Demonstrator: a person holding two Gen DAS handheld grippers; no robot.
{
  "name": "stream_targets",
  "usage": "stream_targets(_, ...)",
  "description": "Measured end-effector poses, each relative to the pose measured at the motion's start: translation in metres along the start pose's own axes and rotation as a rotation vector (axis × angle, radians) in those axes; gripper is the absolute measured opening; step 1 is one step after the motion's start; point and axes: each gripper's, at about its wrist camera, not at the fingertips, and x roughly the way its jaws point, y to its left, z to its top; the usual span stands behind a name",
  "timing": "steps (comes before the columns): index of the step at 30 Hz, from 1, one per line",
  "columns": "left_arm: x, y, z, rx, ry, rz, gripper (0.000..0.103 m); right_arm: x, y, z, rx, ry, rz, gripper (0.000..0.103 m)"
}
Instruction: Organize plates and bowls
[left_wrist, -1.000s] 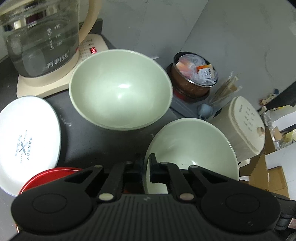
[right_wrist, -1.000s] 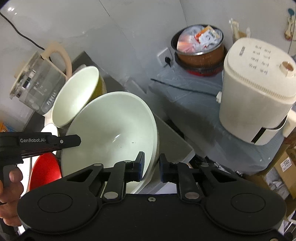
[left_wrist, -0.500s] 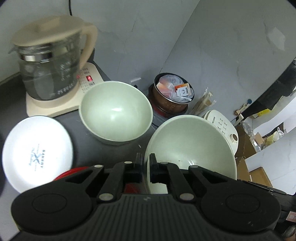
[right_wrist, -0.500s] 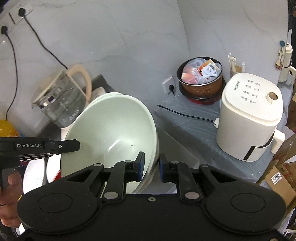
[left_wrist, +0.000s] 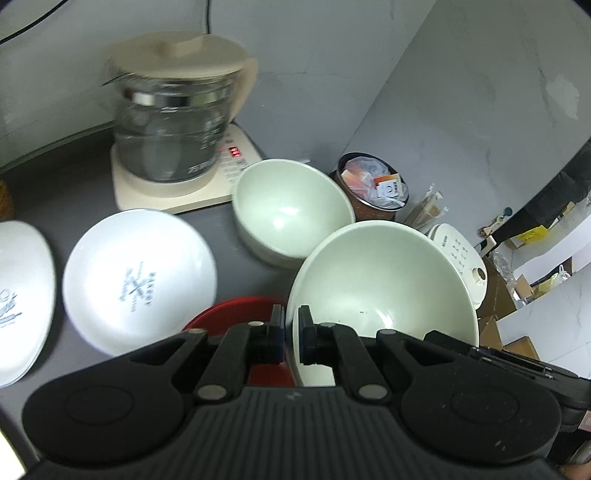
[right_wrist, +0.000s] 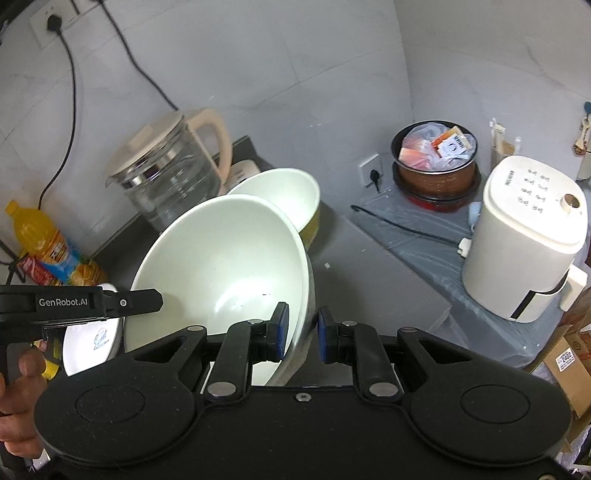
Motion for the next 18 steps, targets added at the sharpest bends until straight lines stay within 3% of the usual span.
stream_targets(18, -0.004, 0.049, -0.033, -0.073, 0.069, 0.030, 0.005, 0.018, 0.034, -0.022, -0.034, 0.057, 0.008, 0.016)
